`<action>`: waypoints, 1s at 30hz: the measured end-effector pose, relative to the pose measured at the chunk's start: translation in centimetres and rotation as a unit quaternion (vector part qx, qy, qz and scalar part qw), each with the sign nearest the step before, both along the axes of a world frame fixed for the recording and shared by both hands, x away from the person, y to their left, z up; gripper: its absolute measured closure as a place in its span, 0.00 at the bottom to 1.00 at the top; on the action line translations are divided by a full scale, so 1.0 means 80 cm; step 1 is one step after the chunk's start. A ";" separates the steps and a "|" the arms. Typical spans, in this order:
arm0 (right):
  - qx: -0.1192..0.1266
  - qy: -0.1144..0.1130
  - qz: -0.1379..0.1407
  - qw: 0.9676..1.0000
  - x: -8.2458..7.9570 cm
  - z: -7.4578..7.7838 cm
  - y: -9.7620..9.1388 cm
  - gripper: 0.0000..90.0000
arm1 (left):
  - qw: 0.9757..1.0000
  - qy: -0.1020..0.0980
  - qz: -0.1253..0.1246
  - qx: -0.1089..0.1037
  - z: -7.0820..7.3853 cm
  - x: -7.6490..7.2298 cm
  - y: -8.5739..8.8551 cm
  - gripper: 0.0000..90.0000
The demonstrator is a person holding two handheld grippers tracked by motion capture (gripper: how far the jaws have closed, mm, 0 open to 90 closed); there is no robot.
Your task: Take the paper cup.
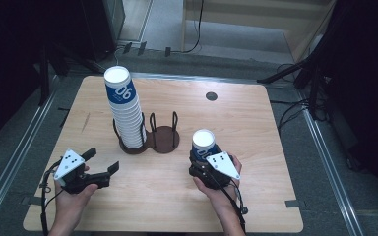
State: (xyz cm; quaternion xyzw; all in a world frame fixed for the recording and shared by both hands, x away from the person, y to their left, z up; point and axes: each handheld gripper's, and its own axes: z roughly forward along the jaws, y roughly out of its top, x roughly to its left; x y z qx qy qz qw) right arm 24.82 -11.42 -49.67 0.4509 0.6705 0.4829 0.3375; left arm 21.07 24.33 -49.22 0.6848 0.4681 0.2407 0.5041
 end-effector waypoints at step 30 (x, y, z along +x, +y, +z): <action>-0.096 -0.031 0.015 0.995 -0.022 -0.024 0.030 0.24 | 0.995 0.023 -0.102 0.001 0.010 0.017 -0.054 0.11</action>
